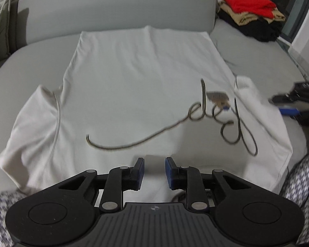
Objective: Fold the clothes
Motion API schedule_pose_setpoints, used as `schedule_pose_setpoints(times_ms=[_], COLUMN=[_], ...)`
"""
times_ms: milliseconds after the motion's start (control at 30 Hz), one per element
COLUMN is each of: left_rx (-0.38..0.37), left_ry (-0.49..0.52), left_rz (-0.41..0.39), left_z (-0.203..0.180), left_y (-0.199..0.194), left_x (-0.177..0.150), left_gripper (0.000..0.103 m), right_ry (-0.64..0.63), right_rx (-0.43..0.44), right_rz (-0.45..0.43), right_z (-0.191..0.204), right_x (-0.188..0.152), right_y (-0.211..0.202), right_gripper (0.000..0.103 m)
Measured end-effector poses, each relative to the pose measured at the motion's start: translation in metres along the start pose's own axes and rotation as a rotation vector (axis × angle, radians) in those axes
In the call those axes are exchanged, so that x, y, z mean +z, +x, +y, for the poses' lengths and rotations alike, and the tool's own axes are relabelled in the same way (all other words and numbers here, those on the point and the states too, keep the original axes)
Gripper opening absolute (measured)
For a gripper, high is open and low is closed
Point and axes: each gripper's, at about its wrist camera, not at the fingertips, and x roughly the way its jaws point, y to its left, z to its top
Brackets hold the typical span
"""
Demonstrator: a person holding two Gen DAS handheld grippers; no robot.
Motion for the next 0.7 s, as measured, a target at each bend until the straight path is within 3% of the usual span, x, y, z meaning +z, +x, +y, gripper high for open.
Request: schedule_pose_setpoints(times_ms=[233,300,367,500,600,700], left_rx=[0.016,0.029,0.027,0.028,0.010,0.004], left_ry=[-0.060,-0.052,-0.042,-0.018,-0.012,-0.005], left_rz=[0.017,0.007,-0.007,-0.033,-0.041,-0.035], left_z=[0.017,0.017,0.015,0.012,0.009,0.003], left_y=[-0.007,-0.009,-0.012,-0.017,-0.017,-0.013], left_x=[-0.008,-0.007,-0.007,-0.009,-0.012,-0.014], left_gripper=[0.024,0.024,0.024,0.024,0.024,0.024], right_ry=[0.075,0.060,0.030,-0.007,-0.022,-0.030], right_rx=[0.126,0.095,0.055,0.007,-0.058,-0.181], right_rz=[0.035,0.003,-0.030,-0.233,-0.449,-0.520], right_z=[-0.010,-0.008,-0.003,0.002,0.000,-0.007], right_x=[0.012,0.011,0.006,-0.009,-0.026,-0.031], right_y=[0.022,0.020,0.017,-0.029,-0.079,-0.089], right_gripper=[0.022,0.003,0.003,0.002,0.002,0.002])
